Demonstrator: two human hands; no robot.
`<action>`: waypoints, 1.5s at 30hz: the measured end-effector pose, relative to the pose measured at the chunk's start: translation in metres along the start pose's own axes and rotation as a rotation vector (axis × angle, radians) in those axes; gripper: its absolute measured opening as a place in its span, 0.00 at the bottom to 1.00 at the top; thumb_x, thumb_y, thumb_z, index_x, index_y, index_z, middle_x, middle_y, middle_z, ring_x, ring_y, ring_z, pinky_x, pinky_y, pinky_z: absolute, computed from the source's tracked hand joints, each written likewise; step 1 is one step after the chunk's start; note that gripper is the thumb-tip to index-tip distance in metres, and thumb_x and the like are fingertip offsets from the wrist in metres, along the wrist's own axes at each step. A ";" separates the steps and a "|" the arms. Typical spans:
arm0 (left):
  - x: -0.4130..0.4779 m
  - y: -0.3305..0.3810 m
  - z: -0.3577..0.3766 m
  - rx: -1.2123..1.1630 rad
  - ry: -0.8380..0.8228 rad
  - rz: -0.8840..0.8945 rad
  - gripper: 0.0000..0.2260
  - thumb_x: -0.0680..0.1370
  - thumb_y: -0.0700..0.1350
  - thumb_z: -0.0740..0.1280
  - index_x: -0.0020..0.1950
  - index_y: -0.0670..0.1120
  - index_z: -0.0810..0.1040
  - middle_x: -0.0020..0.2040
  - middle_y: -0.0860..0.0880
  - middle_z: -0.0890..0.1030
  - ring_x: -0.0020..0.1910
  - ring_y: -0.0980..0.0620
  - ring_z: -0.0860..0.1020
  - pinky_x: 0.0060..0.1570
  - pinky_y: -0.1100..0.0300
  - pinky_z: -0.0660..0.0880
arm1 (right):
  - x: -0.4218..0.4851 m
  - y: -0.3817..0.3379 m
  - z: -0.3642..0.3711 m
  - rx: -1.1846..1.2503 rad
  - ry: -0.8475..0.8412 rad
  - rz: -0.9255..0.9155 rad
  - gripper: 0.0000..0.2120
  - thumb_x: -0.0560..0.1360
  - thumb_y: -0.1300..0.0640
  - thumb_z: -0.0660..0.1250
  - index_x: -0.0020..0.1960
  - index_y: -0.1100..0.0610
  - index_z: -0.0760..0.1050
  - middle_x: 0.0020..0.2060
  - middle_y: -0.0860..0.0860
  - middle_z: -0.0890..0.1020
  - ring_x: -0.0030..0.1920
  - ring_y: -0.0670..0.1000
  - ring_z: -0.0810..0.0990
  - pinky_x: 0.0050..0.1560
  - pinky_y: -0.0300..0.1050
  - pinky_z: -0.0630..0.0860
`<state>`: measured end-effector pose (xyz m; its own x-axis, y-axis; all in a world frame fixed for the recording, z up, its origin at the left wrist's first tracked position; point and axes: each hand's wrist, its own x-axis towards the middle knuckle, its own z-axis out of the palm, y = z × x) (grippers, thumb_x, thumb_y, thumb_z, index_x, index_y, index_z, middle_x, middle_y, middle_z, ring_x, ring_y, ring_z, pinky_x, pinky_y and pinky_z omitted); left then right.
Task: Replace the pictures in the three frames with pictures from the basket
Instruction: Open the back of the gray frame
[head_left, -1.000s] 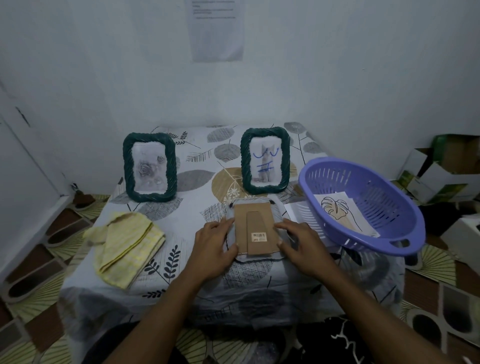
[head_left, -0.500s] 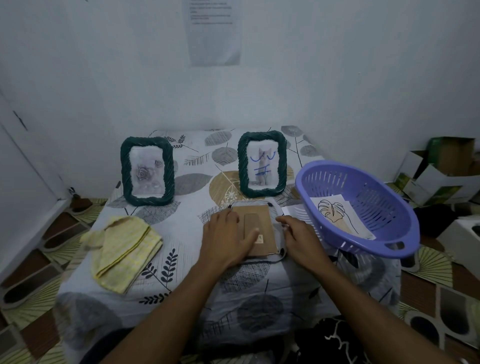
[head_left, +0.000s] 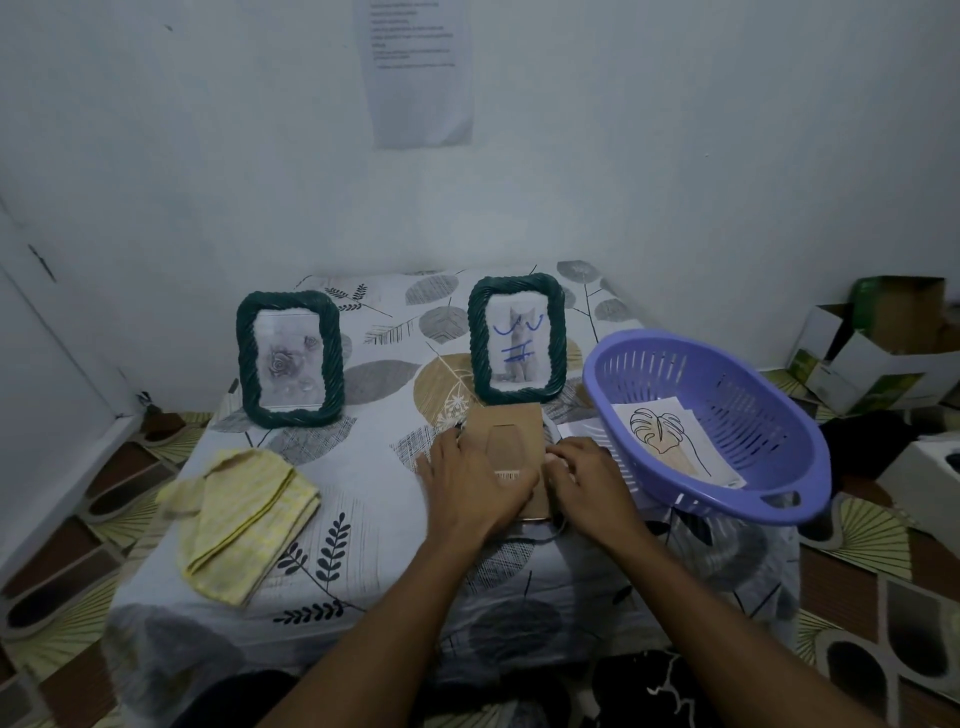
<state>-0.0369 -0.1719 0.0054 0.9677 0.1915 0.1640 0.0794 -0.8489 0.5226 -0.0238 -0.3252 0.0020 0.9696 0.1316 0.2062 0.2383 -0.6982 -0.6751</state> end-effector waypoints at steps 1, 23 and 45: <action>0.001 0.001 -0.001 -0.004 0.009 0.000 0.41 0.65 0.72 0.58 0.68 0.44 0.68 0.67 0.44 0.69 0.68 0.44 0.65 0.70 0.43 0.57 | 0.000 -0.002 0.000 0.011 0.007 0.013 0.15 0.80 0.55 0.59 0.61 0.60 0.78 0.58 0.54 0.76 0.55 0.50 0.73 0.58 0.44 0.69; 0.022 -0.062 -0.063 -0.755 0.098 -0.270 0.05 0.77 0.39 0.64 0.46 0.49 0.76 0.51 0.52 0.78 0.48 0.46 0.79 0.37 0.53 0.77 | 0.022 -0.035 0.010 -0.121 -0.031 -0.032 0.12 0.77 0.52 0.63 0.57 0.52 0.81 0.53 0.50 0.84 0.53 0.52 0.79 0.55 0.50 0.76; 0.009 -0.123 -0.053 0.075 0.051 0.107 0.17 0.77 0.49 0.66 0.64 0.44 0.76 0.68 0.43 0.73 0.66 0.44 0.70 0.65 0.51 0.66 | 0.010 -0.011 0.033 -0.207 -0.009 -0.124 0.17 0.73 0.51 0.58 0.55 0.54 0.81 0.54 0.52 0.76 0.55 0.55 0.72 0.55 0.51 0.69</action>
<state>-0.0510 -0.0397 -0.0125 0.9584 0.1208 0.2584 -0.0042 -0.8999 0.4362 -0.0146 -0.2928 -0.0124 0.9344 0.2304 0.2716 0.3397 -0.8057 -0.4853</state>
